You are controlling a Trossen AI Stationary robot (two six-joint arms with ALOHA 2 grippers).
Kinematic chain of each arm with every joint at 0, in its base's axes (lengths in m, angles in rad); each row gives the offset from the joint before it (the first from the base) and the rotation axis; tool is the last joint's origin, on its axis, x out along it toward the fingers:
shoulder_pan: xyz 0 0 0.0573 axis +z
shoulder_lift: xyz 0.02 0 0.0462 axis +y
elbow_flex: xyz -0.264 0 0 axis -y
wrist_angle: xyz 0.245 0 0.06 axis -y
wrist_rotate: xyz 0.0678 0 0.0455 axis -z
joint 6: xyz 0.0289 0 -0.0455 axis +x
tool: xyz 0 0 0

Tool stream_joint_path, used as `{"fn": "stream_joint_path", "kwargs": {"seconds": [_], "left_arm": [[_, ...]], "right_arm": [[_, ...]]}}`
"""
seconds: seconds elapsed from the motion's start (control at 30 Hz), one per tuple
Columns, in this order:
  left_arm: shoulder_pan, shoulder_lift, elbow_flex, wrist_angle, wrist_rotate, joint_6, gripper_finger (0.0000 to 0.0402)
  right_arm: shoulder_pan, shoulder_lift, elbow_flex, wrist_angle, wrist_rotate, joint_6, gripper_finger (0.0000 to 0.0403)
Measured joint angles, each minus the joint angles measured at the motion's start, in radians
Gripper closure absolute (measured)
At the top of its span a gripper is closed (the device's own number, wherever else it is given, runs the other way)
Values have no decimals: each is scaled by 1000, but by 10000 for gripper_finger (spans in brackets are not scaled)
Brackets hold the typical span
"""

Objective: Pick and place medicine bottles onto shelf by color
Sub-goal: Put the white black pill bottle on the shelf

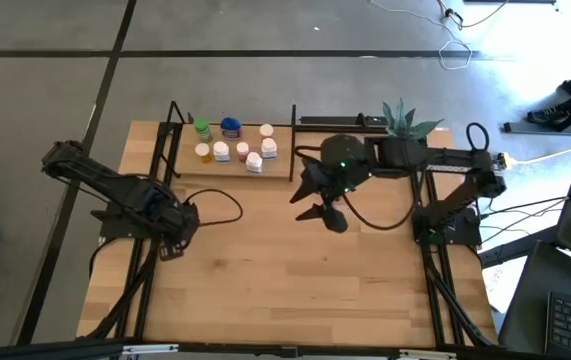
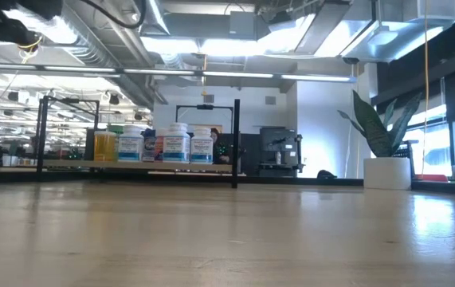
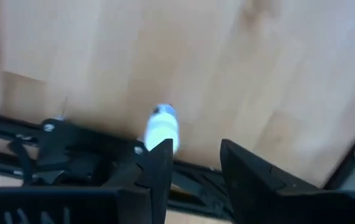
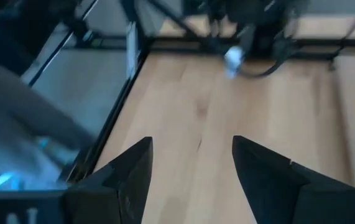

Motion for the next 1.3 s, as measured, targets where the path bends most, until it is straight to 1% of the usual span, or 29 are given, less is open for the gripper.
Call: {"fn": "stream_joint_path", "kwargs": {"seconds": [0.07,0.13,0.27,0.67,0.97,1.13,1.3], "left_arm": [[-4,-8,0,-1,42,35,273],[-14,-14,0,-1,62,66,273],[-37,-31,0,-17,64,80,273],[-79,-70,0,-25,61,81,273],[-79,-76,0,-25,61,79,273],[-79,-75,-22,13,28,25,273],[-79,-75,-38,8,8,12,273]], "right_arm": [[19,-15,-40,85,48,32,180],[35,-21,-67,150,82,46,180],[57,-18,-75,203,91,43,180],[56,-15,-75,225,90,48,180],[56,-15,-75,225,91,46,180],[56,-15,-75,225,91,46,180],[56,-15,-75,224,91,44,180]]}}
